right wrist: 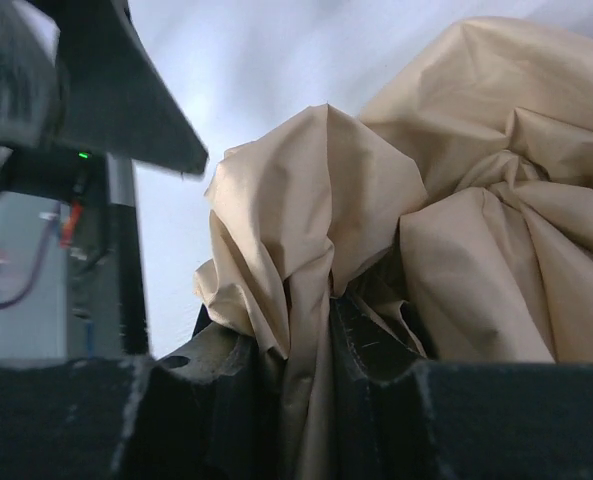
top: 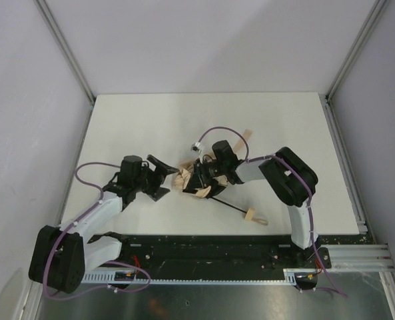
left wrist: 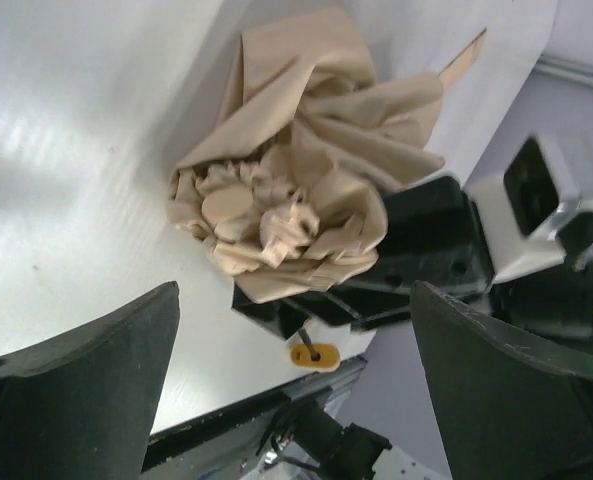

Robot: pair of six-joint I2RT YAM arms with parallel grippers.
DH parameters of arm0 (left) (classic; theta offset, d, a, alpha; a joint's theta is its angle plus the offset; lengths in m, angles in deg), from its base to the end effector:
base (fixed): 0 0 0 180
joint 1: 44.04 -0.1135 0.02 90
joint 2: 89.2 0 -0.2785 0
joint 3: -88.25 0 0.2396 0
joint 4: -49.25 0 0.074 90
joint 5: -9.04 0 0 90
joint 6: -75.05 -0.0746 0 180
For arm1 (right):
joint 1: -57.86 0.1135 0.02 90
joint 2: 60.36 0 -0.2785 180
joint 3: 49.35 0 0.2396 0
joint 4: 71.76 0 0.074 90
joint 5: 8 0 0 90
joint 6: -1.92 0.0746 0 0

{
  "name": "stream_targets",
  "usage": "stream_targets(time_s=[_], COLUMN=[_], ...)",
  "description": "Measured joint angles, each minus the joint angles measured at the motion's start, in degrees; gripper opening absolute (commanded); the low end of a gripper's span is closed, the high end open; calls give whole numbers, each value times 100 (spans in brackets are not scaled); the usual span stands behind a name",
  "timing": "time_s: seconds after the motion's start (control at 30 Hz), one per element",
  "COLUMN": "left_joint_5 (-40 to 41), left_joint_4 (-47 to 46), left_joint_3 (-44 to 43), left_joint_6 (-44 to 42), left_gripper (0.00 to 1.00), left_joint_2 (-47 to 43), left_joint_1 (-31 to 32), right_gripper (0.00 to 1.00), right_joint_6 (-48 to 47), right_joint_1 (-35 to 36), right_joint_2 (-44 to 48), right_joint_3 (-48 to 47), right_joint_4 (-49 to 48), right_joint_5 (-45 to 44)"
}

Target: Put away the umbrella

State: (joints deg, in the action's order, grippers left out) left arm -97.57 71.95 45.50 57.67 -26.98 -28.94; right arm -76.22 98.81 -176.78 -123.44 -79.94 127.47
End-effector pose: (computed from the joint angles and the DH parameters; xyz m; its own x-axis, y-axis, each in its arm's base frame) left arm 0.2106 -0.0789 0.1824 -0.6271 -0.7780 -0.0382 -0.4829 0.4268 -0.7646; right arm 0.2866 0.3191 0.1307 -0.6010 -0.3307 -0.7277 -0.7987 0.2156 0.5617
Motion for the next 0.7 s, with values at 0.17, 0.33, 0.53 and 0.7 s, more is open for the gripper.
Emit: stream_targets(time_s=[0.17, 0.33, 0.53, 0.7], left_joint_5=[37, 363, 1060, 1609], left_joint_4=[-616, -1290, -1893, -2468], left_joint_3=[501, 824, 861, 890], left_joint_6=[675, 1318, 1864, 2131], left_gripper=[99, 100, 89, 66], left_joint_2=[22, 525, 1047, 1429], left_joint_1=[649, 1117, 1373, 1443], right_gripper=[0, 0, 0, 0], right_joint_6=[1093, 1954, 2828, 3475], right_joint_1=[-332, -457, -481, -474], right_joint_2=[-413, -706, -994, -1154], right_joint_3=[-15, 22, 79, 199], right_joint_4=[-723, -1414, -2210, -2898], right_joint_5=[848, 1329, 1740, 1998])
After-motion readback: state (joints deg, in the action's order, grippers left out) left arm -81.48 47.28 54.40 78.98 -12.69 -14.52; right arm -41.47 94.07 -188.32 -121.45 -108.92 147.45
